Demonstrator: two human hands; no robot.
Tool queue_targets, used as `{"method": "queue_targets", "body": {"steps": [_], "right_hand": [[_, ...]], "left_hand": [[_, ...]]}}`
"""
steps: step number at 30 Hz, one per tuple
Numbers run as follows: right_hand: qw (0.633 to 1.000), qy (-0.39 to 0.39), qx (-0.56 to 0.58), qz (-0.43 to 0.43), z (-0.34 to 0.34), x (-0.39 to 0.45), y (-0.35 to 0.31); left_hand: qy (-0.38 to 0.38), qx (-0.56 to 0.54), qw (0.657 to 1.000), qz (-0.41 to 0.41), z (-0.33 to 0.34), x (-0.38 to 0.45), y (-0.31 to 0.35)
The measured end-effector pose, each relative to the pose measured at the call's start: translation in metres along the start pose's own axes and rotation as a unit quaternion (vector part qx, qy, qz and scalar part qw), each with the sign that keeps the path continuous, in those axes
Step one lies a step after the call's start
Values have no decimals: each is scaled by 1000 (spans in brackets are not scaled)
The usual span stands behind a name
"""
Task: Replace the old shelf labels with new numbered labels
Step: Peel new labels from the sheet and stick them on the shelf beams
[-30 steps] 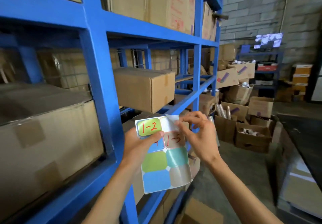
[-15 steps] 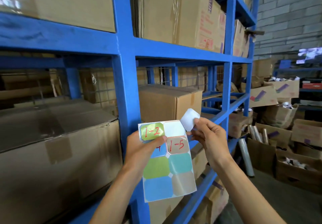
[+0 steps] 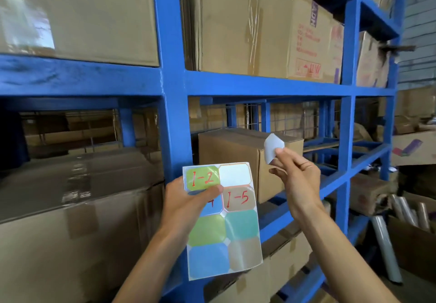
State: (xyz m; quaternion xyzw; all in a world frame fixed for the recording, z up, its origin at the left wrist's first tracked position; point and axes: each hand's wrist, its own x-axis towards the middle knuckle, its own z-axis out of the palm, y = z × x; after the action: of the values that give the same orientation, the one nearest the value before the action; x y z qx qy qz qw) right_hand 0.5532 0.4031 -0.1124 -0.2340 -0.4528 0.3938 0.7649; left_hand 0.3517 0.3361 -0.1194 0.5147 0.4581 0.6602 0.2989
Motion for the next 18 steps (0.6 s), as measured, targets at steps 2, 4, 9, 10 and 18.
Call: {"method": "queue_targets", "body": {"steps": [2,4,9,10,18], "right_hand": [[998,-6,-35,-43,10,12,1],[994,-15,-54,-99,23,25,-2],[961,-51,-102,-253,58,54,-11],[950,-55,-117,-285,66,60,-11],[851,-60,-228,-469,114,95,-5]], "left_hand": [[7,10,1000,6,-2,6,7],[22,21,999,17,-6,12,16],[50,44,996,51,-19,21,42],[52,50,996,52,-22,22,46],[74,80,993,37,-25,29,63]]}}
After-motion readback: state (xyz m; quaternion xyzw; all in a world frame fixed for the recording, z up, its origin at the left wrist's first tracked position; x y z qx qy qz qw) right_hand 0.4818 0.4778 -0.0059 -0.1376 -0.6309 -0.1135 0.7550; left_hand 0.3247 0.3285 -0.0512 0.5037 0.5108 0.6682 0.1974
